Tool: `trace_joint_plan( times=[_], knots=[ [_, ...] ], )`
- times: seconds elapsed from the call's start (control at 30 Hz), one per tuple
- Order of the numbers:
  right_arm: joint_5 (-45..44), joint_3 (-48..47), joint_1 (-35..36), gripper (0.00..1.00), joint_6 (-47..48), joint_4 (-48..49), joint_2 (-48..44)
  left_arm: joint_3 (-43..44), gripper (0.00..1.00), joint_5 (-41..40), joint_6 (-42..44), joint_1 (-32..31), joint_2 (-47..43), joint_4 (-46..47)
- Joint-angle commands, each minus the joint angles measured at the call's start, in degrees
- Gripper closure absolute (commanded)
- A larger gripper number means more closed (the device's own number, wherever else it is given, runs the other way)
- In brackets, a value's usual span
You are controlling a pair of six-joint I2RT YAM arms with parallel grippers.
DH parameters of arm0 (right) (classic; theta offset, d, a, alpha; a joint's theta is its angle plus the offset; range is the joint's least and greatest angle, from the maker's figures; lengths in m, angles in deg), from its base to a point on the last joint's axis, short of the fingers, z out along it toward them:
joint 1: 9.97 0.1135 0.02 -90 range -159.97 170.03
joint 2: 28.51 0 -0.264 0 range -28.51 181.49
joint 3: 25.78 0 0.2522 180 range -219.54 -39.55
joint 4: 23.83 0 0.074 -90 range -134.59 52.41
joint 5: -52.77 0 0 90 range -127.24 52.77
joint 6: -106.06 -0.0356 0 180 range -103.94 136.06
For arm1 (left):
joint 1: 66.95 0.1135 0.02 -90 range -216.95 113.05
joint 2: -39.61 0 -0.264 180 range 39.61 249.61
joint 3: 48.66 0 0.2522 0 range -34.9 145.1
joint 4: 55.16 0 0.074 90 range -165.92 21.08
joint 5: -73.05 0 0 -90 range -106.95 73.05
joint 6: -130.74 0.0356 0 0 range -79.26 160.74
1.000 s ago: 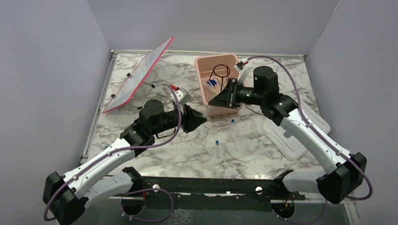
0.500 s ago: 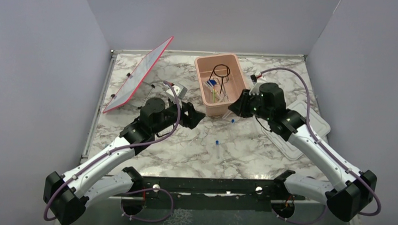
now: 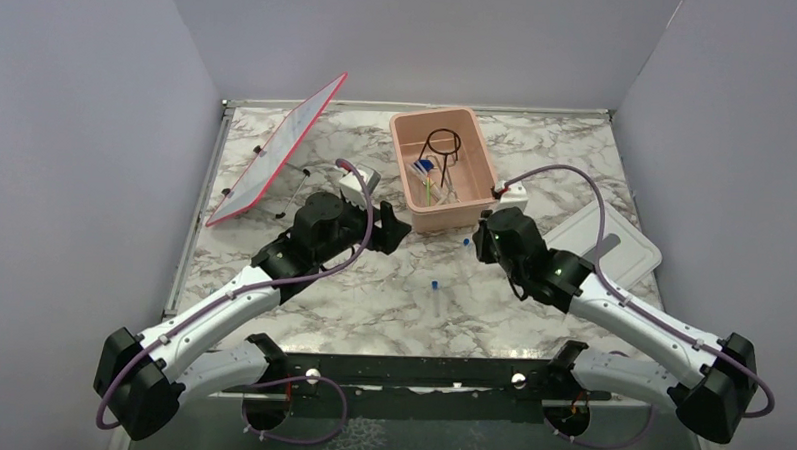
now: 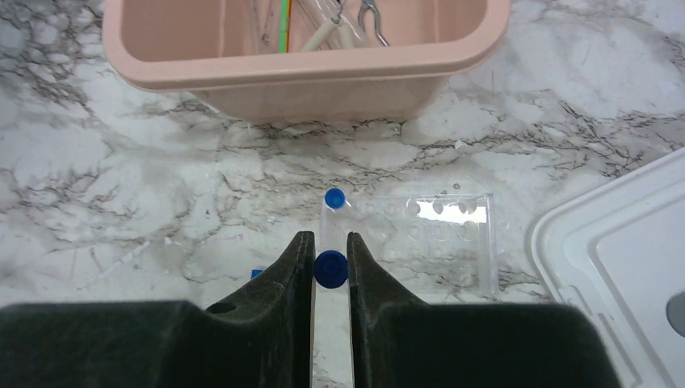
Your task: Organize the chemistry lab equipment
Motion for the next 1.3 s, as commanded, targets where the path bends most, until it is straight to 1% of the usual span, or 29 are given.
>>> trace_joint_plan(
  times=[0.0,0.17,0.3,0.37,0.47,0.73,1.03,1.13,1.27],
  knots=[
    [-11.06,2.83,2.76,0.86,1.69,3.84,-0.35,-0.26,0.28,-1.02,-0.16,-0.01,1.05,2.12],
    [-10.18,7.76,4.61,0.86,3.41,11.86,1.03,0.57,0.28,-0.93,-0.39,0.01,3.56,1.40],
    [-5.31,12.55,4.80,0.86,4.45,20.51,0.28,0.41,0.28,-1.02,-0.60,-0.01,4.13,1.78],
    [-5.16,14.67,4.78,0.86,4.76,24.61,0.07,0.49,0.28,-0.94,-0.73,-0.01,4.31,1.84],
    [-6.23,16.00,4.80,0.86,5.00,26.77,0.92,0.68,0.28,-0.96,-0.88,0.04,4.61,1.67],
    [-6.90,17.48,4.79,0.86,5.16,29.27,3.32,0.54,0.28,-0.84,-1.12,0.00,4.45,1.59],
    [-8.91,16.08,4.80,0.87,4.07,25.61,5.68,0.16,0.28,-1.01,-1.21,-0.01,3.85,1.27],
    [-11.03,15.69,4.80,0.87,3.55,24.25,6.12,-0.01,0.28,-0.98,-1.30,0.00,3.78,1.39],
    [-11.46,15.43,4.80,0.86,4.06,24.22,7.16,-0.12,0.28,-1.01,-1.30,-0.01,3.77,1.48]
  ],
)
